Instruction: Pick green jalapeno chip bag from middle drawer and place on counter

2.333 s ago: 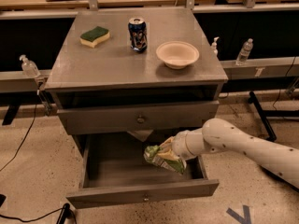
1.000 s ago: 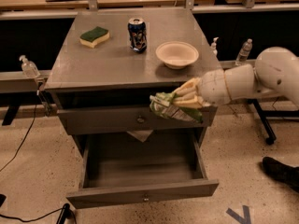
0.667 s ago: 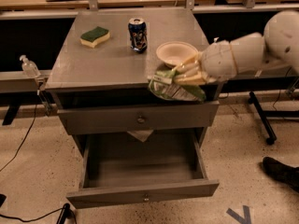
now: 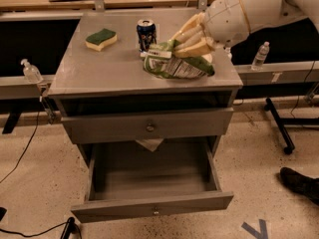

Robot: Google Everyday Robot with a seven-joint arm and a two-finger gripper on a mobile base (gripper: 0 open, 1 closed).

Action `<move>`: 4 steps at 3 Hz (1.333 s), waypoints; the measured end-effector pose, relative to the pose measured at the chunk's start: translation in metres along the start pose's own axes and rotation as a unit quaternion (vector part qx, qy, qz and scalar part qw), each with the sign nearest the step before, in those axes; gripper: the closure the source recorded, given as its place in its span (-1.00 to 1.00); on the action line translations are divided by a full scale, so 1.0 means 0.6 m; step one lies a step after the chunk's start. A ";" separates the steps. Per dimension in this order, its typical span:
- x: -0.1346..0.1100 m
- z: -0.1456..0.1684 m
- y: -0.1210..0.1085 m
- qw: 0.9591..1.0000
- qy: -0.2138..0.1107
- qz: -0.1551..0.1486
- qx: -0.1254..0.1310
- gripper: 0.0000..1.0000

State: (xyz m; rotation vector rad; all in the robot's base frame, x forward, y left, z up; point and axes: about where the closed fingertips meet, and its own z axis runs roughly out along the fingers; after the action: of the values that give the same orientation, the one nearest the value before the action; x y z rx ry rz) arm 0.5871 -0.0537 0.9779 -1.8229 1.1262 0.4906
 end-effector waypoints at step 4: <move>-0.035 0.179 -0.174 0.998 0.016 0.053 -0.033 1.00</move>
Offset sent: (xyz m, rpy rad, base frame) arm 0.0843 0.1051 0.0303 -0.0327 0.1305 0.0164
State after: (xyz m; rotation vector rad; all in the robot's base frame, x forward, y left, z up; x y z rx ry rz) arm 0.6788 0.0657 0.9893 -1.8394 1.2460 0.5675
